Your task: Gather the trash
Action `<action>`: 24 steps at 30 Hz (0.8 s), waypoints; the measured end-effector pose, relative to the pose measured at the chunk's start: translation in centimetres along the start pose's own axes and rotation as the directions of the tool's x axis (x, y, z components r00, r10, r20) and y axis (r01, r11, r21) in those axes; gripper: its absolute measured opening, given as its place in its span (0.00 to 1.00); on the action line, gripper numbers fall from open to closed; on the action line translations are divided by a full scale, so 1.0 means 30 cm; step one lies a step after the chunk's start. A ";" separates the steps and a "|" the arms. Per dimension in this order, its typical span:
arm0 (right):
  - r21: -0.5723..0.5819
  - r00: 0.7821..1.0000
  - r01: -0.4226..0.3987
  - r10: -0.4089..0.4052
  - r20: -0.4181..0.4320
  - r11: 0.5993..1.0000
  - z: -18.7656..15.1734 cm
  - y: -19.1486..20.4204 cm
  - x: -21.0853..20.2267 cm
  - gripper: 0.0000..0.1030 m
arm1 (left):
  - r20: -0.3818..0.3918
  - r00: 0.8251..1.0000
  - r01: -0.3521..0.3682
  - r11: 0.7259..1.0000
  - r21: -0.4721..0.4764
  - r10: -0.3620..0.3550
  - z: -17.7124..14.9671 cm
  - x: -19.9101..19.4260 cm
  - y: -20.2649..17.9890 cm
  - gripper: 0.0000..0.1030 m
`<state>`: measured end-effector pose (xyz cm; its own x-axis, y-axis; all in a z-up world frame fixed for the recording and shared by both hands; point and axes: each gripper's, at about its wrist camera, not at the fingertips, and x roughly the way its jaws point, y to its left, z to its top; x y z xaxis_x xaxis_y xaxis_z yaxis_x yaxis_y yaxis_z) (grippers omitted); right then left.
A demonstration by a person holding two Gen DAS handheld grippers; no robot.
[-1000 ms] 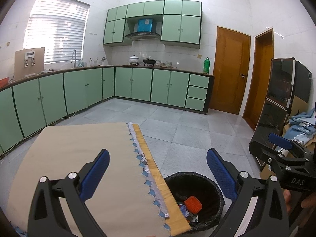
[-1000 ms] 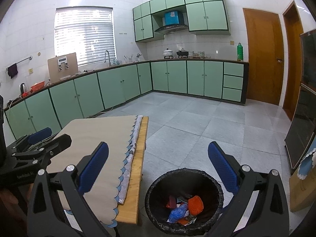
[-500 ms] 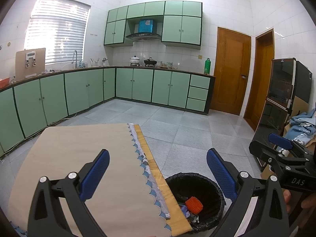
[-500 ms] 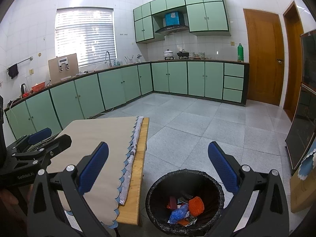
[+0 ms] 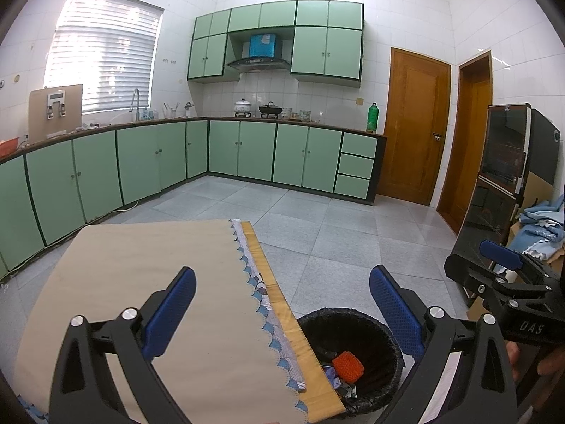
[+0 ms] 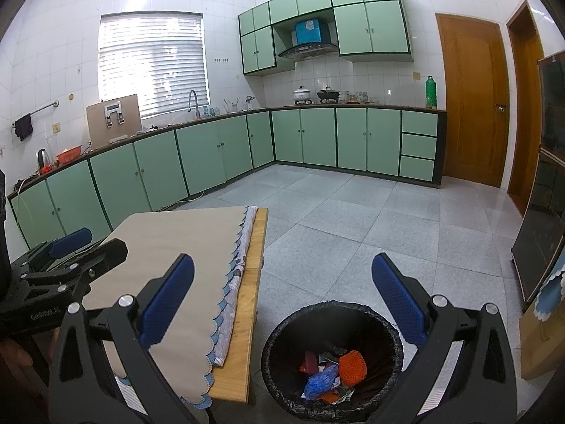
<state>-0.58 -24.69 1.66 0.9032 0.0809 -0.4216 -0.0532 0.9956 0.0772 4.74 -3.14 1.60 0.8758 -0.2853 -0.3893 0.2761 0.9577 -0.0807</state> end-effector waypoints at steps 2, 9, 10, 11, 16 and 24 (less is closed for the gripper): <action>0.001 1.000 -0.001 0.001 -0.001 1.000 -0.002 0.000 0.002 0.95 | 0.000 1.000 -0.001 1.000 0.000 0.001 0.000 0.001 0.001 0.94; 0.001 1.000 -0.001 0.001 -0.001 1.000 -0.001 -0.002 0.002 0.95 | -0.002 1.000 -0.002 1.000 0.000 0.002 -0.002 0.002 0.005 0.94; 0.001 1.000 -0.001 0.001 -0.001 1.000 -0.001 -0.001 0.002 0.95 | -0.002 1.000 -0.001 1.000 -0.002 0.001 -0.001 0.002 0.004 0.94; 0.000 1.000 -0.001 0.001 -0.001 1.000 0.000 -0.004 0.001 0.95 | -0.002 1.000 -0.001 1.000 -0.003 0.001 -0.001 0.003 0.003 0.94; 0.001 1.000 -0.001 0.001 -0.001 1.000 0.001 -0.001 0.001 0.95 | -0.002 1.000 -0.002 1.000 -0.004 0.002 -0.004 0.001 0.003 0.94; 0.002 1.000 -0.001 0.001 -0.003 1.000 -0.008 0.003 0.008 0.95 | -0.003 1.000 -0.002 1.000 -0.004 0.002 -0.003 0.002 0.004 0.94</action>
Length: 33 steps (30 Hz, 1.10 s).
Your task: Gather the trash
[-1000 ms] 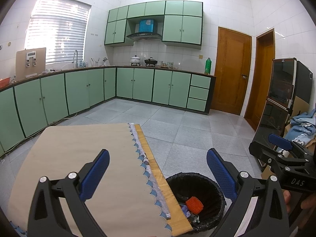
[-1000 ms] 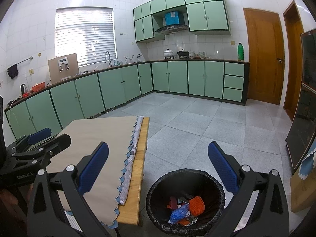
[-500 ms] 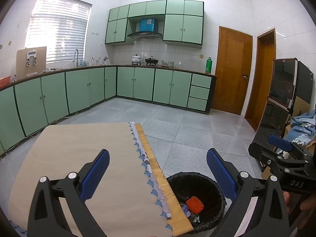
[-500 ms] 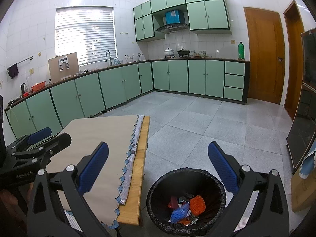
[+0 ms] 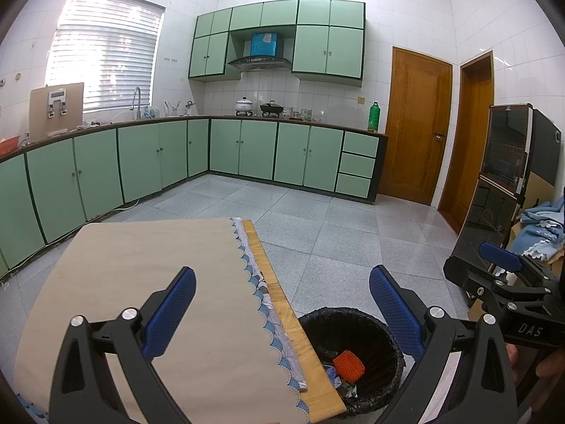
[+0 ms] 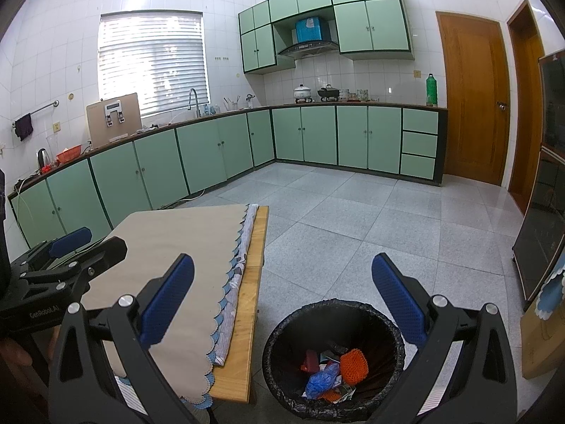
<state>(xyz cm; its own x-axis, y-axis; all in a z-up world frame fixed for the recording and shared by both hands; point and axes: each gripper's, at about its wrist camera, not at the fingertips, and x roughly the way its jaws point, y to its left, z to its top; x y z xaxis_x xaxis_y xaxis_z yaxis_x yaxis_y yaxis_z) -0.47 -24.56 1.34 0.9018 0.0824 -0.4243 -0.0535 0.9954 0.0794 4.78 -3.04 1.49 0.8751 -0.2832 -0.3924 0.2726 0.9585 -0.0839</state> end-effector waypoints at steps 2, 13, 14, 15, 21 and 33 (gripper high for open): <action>0.000 1.000 -0.001 0.001 0.000 1.000 0.003 -0.005 -0.001 0.95 | 0.000 1.000 -0.001 1.000 0.001 0.001 0.000 0.000 0.000 0.94; 0.002 1.000 -0.002 0.002 -0.005 1.000 -0.019 0.005 0.010 0.95 | -0.004 1.000 -0.002 1.000 0.001 0.002 -0.004 0.001 0.001 0.94; 0.002 1.000 -0.002 0.002 -0.005 1.000 -0.019 0.004 0.010 0.95 | -0.005 1.000 -0.003 1.000 0.001 0.003 -0.006 0.000 0.001 0.94; 0.002 1.000 -0.003 0.003 -0.006 1.000 -0.023 0.007 0.012 0.95 | -0.005 1.000 -0.004 1.000 0.000 0.004 -0.007 -0.001 0.002 0.94; 0.004 1.000 -0.003 0.003 -0.005 1.000 -0.028 0.009 0.014 0.95 | -0.005 1.000 -0.008 1.000 -0.003 0.008 -0.011 -0.002 0.000 0.94; 0.003 1.000 -0.005 0.005 -0.005 1.000 -0.032 0.006 0.017 0.95 | -0.006 1.000 -0.007 1.000 -0.003 0.007 -0.009 -0.002 -0.001 0.94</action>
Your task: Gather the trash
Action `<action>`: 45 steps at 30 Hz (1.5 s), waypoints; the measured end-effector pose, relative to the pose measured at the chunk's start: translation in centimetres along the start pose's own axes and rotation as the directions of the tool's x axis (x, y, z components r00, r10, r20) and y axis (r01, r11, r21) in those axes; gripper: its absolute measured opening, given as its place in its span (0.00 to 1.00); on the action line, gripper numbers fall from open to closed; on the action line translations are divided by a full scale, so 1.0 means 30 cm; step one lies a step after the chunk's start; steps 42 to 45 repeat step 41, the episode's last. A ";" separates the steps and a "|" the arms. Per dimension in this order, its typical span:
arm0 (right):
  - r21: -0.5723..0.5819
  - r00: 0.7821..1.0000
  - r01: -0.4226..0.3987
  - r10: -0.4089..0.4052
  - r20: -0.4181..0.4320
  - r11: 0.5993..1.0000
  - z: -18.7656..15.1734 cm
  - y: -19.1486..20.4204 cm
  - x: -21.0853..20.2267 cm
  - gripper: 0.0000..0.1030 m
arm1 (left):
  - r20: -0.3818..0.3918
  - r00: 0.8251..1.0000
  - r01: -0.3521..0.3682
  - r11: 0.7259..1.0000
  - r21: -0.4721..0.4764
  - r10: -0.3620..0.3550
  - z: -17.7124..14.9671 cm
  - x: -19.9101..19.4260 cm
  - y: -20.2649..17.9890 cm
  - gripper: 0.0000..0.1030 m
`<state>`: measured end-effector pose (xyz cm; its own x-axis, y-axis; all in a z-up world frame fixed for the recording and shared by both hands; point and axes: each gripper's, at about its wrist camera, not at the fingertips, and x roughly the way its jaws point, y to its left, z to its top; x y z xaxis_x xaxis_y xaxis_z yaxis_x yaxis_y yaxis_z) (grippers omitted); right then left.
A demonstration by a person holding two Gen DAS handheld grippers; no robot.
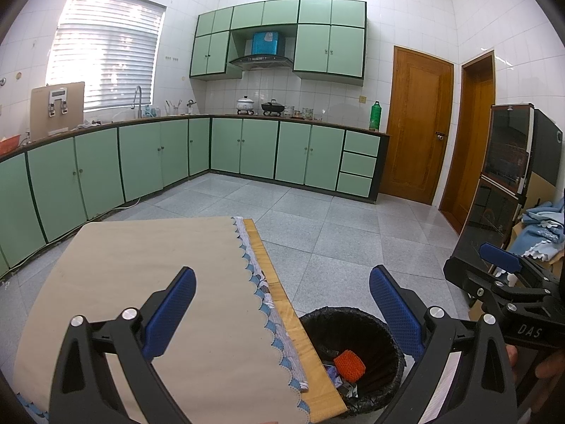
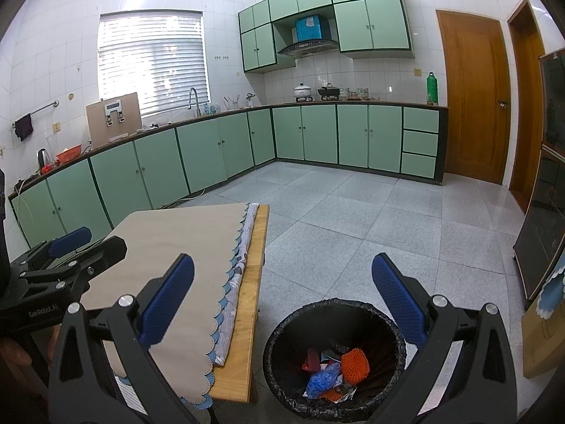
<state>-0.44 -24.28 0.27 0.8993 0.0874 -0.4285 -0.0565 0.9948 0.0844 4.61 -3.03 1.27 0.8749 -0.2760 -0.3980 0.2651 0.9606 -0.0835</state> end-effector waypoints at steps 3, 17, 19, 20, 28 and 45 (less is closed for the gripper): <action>0.002 1.000 -0.001 0.001 0.000 1.000 0.008 -0.008 0.000 0.95 | 0.000 1.000 0.000 1.000 -0.001 0.000 0.001 0.000 0.000 0.94; 0.002 1.000 -0.002 0.002 -0.002 1.000 0.007 -0.006 0.000 0.95 | -0.001 1.000 -0.001 1.000 0.000 0.001 0.002 0.000 0.000 0.94; 0.001 1.000 -0.001 0.001 -0.002 1.000 0.011 -0.009 -0.001 0.95 | -0.002 1.000 -0.001 1.000 -0.002 0.001 0.005 0.001 -0.003 0.94; 0.001 1.000 -0.001 0.001 -0.003 1.000 0.013 -0.011 -0.001 0.95 | -0.003 1.000 -0.002 1.000 -0.003 0.002 0.007 0.001 -0.005 0.94; 0.007 1.000 -0.003 0.003 -0.012 1.000 0.008 -0.015 0.011 0.95 | -0.011 1.000 -0.012 1.000 -0.006 0.012 0.008 0.008 -0.005 0.94; 0.022 1.000 -0.008 0.009 -0.024 1.000 0.011 -0.046 0.028 0.95 | -0.028 0.999 -0.017 1.000 -0.002 0.017 0.009 0.023 -0.014 0.94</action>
